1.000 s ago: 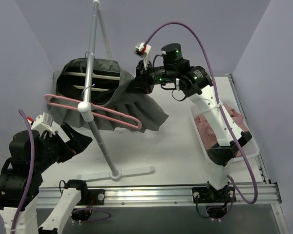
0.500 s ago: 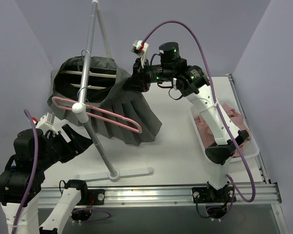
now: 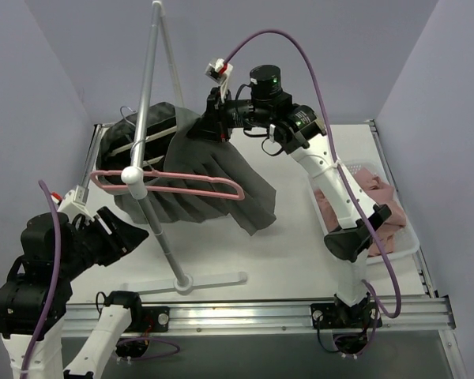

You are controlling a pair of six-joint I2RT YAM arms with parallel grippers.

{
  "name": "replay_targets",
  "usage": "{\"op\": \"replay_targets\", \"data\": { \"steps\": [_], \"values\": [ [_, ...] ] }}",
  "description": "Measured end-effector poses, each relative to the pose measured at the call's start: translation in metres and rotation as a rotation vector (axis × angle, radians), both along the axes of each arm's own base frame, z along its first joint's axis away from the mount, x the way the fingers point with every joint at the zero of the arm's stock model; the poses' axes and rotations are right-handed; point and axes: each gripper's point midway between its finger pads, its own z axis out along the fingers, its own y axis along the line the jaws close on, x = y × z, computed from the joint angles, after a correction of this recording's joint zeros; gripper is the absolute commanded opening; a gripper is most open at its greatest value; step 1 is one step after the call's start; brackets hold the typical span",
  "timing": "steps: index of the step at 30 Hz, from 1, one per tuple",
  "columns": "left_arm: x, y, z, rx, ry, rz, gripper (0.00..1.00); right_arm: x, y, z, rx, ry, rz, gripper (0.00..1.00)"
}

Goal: Remove the skirt from the hanger

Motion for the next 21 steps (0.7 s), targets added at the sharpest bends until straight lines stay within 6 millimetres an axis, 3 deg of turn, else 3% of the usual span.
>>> {"op": "replay_targets", "data": {
  "steps": [8,12,17,21],
  "values": [
    [-0.008,0.002,0.009,-0.001,-0.048,0.003,0.63,0.019,0.002,-0.034,-0.044,0.091,-0.071,0.0],
    [-0.008,0.007,0.013,0.018,-0.073,0.028,0.81,0.027,0.0,-0.063,-0.089,0.144,-0.109,0.0],
    [0.003,0.017,0.009,0.062,-0.054,0.074,0.88,0.031,-0.016,-0.103,-0.163,0.235,-0.162,0.0],
    [0.018,0.027,-0.007,0.109,0.008,0.133,0.88,0.027,-0.035,-0.121,-0.195,0.279,-0.195,0.0]
  ]
}}
